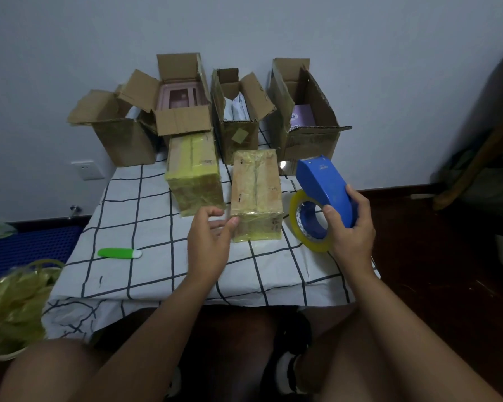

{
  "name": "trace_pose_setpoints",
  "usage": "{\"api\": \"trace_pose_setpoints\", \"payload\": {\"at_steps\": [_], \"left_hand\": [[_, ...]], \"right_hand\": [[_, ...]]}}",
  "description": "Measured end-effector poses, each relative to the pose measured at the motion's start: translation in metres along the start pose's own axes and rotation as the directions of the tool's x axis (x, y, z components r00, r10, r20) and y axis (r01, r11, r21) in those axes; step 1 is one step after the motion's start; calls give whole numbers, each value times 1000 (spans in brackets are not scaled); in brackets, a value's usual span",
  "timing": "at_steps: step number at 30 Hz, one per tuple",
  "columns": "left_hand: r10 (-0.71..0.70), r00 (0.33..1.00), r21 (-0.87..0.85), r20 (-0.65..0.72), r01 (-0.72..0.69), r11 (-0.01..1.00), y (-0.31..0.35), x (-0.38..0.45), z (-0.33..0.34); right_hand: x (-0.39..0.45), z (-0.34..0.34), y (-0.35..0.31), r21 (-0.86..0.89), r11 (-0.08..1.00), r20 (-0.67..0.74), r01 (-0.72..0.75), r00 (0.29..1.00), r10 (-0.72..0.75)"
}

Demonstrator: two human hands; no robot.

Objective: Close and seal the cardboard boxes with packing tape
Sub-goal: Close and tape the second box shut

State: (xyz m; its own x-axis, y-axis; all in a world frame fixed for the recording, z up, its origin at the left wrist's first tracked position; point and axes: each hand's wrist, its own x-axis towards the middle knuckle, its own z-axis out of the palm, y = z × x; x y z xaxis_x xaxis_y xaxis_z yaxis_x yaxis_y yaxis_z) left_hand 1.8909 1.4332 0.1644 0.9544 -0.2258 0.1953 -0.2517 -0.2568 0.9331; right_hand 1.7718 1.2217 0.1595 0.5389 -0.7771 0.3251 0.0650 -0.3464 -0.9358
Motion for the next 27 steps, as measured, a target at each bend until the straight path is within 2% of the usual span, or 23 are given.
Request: {"api": "trace_pose_setpoints", "payload": {"at_steps": [3, 7, 12, 27], "left_hand": [[46, 994, 29, -103, -43, 999, -2, -7, 9], [91, 984, 57, -150, -84, 995, -3, -8, 13], [154, 981, 159, -122, -134, 978, 0, -10, 13], [118, 990, 242, -72, -97, 965, 13, -11, 9]], "right_hand": [[1, 0, 0, 3, 1000, -6, -2, 1000, 2], [1, -1, -1, 30, 999, -15, -14, 1000, 15], [0, 0, -1, 28, 999, -19, -16, 1000, 16], [-2, 1, 0, 6, 1000, -14, 6, 1000, -6]]}}
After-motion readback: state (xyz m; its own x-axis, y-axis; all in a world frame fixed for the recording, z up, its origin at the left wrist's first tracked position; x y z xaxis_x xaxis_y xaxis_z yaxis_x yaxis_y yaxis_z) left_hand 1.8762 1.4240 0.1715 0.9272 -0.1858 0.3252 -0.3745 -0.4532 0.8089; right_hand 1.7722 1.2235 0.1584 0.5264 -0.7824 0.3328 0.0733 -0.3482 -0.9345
